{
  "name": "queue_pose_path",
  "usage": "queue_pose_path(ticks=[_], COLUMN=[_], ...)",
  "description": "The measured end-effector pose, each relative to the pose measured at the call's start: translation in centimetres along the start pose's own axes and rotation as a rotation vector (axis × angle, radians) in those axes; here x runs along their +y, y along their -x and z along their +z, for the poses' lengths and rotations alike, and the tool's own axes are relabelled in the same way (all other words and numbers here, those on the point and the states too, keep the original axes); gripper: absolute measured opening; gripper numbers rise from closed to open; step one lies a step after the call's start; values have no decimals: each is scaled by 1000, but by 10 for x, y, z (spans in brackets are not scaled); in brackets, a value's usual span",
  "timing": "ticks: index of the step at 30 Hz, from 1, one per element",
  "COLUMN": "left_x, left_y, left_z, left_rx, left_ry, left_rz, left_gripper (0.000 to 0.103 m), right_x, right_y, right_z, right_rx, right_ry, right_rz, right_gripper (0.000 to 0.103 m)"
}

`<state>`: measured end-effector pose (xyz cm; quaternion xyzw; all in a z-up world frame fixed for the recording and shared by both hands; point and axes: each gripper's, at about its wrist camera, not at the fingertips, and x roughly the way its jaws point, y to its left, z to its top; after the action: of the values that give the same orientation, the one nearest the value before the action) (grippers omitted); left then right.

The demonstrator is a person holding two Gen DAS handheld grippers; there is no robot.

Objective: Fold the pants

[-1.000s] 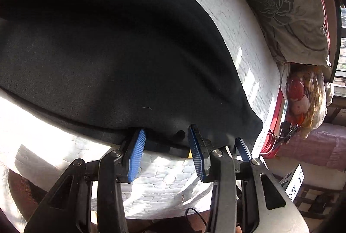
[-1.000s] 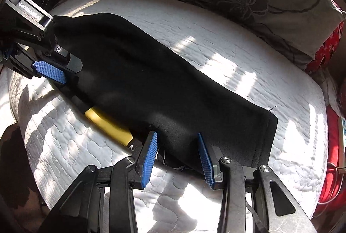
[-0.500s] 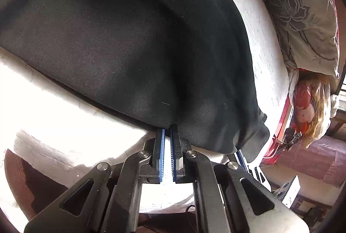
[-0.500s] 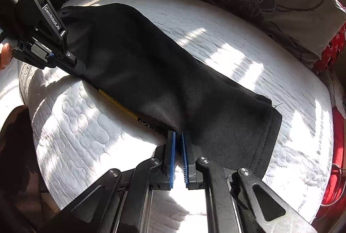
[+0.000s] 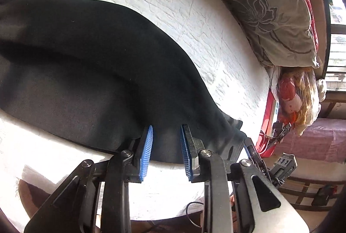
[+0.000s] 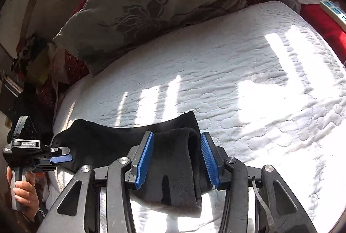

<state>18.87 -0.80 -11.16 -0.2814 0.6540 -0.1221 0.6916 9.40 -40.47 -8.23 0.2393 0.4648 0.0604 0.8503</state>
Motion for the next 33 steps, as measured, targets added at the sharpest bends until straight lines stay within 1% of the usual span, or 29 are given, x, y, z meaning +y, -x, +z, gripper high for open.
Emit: queue_pose_path(ticks=[1, 3, 4, 5, 6, 7, 8, 9, 11, 12, 13, 14, 15, 16, 17, 18, 19, 20, 21, 22, 23, 24, 25, 26, 27, 29, 30, 31, 33], left_x=[1, 3, 6, 9, 13, 17, 22, 24, 23, 22, 22, 22, 21, 18, 14, 10, 7, 4, 2, 2, 3, 5, 7, 6, 6, 2, -1, -4, -11], left_y=[-3, -8, -9, -10, -12, -16, -18, -18, -17, -15, -12, -7, -3, -2, -3, -6, -11, -17, -24, -31, -36, -40, -41, -41, -42, -41, -39, -36, -35], left_z=[2, 7, 9, 12, 14, 16, 17, 17, 17, 15, 14, 11, 8, 5, 1, -3, -8, -12, -15, -18, -21, -24, -25, -26, -26, -29, -31, -34, -43], left_rx=[-2, -1, -15, -35, -47, -40, -35, -36, -31, -29, -24, -21, -22, -23, -20, -13, -5, 7, 23, 35, 36, 33, 24, 20, 20, 13, 9, 5, 12], left_ry=[7, 23, 26, 25, 32, 40, 54, 62, 45, 42, 45, 53, 58, 56, 47, 40, 38, 29, 13, 4, -2, -12, -23, -32, -39, -55, -68, -74, -89], left_rz=[6, 3, 23, 60, 81, 69, 56, 46, 43, 33, 11, -23, -53, -71, -83, -94, -105, -110, -98, -71, -50, -46, -53, -58, -56, -42, -28, -18, -11], left_gripper=[22, 22, 22, 22, 22, 22, 22, 22, 22, 22, 22, 22, 22, 22, 27, 31, 37, 39, 39, 39, 39, 39, 39, 39, 39, 39, 39, 39, 39], right_x=[-1, 2, 4, 5, 3, -2, -9, -12, -10, -10, -11, -13, -14, -11, -6, 4, 16, 28, 37, 43, 46, 44, 36, 22, 7, -10, -12, -12, -8], right_y=[-7, -20, -23, -20, -15, -12, -16, -23, -38, -36, -31, -23, -13, -2, 5, 9, 8, 5, 1, -4, -9, -14, -20, -25, -29, -29, -27, -25, -14], right_z=[0, -1, 0, 2, 6, 11, 15, 16, 12, 12, 13, 15, 15, 14, 13, 10, 6, 1, -5, -11, -17, -21, -23, -25, -29, -28, -27, -25, -22], right_rx=[12, 39, 48, 19, -20, -45, -38, -15, 48, 37, 27, 7, -30, -73, -99, -100, -89, -69, -43, -23, -3, 16, 34, 54, 69, 65, 72, 73, 56], right_ry=[-1, 12, 24, 24, 5, -24, -49, -53, -9, -4, -26, -56, -79, -83, -68, -38, 4, 46, 78, 103, 125, 134, 115, 72, 26, -40, -64, -73, -67], right_rz=[-15, -13, -15, -22, -13, -7, -6, -26, -67, -69, -67, -81, -96, -87, -45, -9, 17, 48, 75, 78, 54, 29, 9, -18, -14, 63, 74, 80, 86], right_gripper=[37, 3, 3, 3, 3, 3, 3, 3, 6, 11, 18, 36, 41, 41, 41, 40, 40, 35, 31, 28, 18, 13, 13, 7, 0, 0, 0, 5, 11])
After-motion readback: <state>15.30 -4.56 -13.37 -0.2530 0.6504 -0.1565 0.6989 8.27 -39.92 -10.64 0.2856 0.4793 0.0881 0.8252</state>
